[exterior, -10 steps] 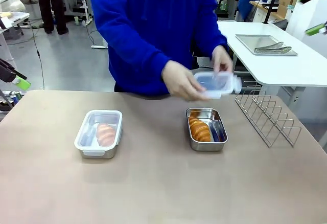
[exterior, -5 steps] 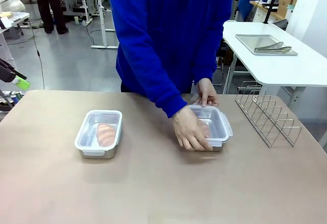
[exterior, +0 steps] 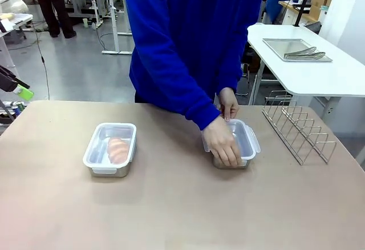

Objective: Place the bread in airtight containers.
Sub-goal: Release when the human grabs the Airtight Container lid.

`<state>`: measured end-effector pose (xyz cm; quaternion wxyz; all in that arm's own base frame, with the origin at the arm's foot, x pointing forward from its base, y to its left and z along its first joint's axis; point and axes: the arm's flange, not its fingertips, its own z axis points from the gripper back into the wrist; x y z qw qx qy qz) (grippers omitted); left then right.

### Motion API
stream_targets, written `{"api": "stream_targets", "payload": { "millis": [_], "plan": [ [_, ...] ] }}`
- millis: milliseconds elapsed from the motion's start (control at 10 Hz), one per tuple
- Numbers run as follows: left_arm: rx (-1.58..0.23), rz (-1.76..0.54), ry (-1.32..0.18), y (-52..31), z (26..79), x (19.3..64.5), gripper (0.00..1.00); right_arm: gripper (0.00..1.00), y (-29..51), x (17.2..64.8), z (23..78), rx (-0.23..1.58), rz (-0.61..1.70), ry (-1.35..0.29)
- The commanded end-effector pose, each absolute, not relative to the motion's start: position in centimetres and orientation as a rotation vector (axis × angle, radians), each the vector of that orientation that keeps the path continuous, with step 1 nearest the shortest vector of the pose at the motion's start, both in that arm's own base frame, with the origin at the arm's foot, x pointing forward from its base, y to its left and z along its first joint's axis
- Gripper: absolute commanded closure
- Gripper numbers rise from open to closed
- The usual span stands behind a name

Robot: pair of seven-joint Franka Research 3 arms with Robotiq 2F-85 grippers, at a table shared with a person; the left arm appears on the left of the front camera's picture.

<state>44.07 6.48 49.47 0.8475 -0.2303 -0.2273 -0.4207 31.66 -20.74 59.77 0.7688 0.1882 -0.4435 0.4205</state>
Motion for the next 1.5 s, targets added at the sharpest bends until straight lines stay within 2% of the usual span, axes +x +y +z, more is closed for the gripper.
{"api": "stream_targets", "payload": {
  "millis": [0, 1400],
  "plan": [
    [-0.482, -0.886, -0.465, 6.38, 49.65, 44.02, 0.0, 0.15, -20.83, 31.47, 60.18, 0.407, 0.919, -0.979],
    [-0.482, -0.886, -0.465, 6.38, 49.65, 44.02, 0.0, 0.15, -20.83, 31.47, 60.18, 0.407, 0.919, -0.979]
  ]
}}
